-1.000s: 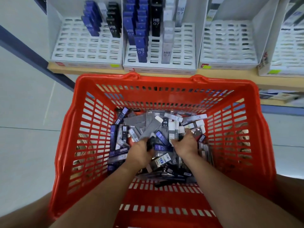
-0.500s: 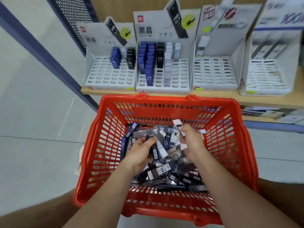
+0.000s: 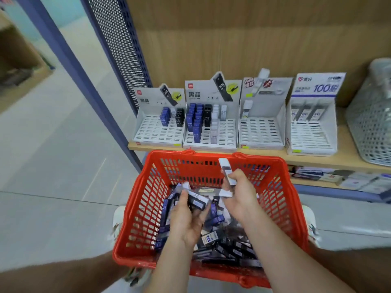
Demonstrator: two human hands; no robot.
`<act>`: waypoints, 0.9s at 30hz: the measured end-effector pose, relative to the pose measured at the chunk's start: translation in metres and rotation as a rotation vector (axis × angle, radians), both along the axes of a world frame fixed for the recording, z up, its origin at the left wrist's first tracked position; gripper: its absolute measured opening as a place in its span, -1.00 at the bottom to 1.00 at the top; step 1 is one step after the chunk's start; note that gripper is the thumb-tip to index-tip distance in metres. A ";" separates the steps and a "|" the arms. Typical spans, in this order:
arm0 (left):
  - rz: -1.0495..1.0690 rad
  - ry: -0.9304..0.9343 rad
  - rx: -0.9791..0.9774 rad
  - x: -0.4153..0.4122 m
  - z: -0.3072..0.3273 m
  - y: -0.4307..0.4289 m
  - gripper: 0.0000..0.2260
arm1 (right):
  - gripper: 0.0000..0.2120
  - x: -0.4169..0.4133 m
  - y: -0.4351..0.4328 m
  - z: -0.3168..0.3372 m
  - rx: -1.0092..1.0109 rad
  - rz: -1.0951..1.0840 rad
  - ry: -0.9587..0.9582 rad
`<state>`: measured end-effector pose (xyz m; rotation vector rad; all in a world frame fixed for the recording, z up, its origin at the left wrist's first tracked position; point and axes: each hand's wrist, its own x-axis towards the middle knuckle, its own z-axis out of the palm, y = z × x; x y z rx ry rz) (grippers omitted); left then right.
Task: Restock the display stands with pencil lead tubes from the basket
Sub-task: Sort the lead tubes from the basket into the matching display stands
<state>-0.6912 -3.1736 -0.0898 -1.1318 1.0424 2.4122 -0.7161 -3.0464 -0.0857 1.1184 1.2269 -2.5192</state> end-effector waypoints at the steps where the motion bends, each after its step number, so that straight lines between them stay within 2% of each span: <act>1: -0.001 0.030 -0.009 -0.001 0.006 -0.002 -0.72 | -0.88 0.004 -0.004 0.002 -0.004 0.027 -0.008; 4: -0.084 0.106 -0.059 -0.003 0.021 -0.009 -0.71 | -0.91 0.012 -0.016 0.004 0.031 0.156 0.001; 7: -0.170 0.172 -0.163 -0.005 0.030 -0.008 -0.71 | -0.85 0.017 -0.023 0.010 0.036 0.323 0.105; 11: -0.293 0.287 -0.373 -0.005 0.039 -0.001 -0.70 | -0.60 0.020 -0.015 0.019 0.077 0.522 0.221; 13: -0.312 0.330 -0.502 -0.001 0.041 0.003 -0.74 | -0.47 0.020 -0.011 0.021 0.095 0.577 0.221; 17: -0.270 0.373 -0.757 0.002 0.044 0.016 -0.79 | -0.57 0.025 -0.013 0.018 -0.199 0.507 0.143; 19: -0.311 0.406 -0.891 0.002 0.043 0.024 -0.83 | -0.65 0.028 -0.013 0.014 -0.257 0.457 0.110; 23: -0.418 0.410 -1.062 0.004 0.037 0.033 -0.78 | -0.59 0.031 -0.018 0.011 -0.225 0.361 0.125; 27: -0.716 0.449 -1.356 0.001 0.045 0.036 -0.62 | -0.73 0.030 -0.010 0.016 -0.178 0.282 0.184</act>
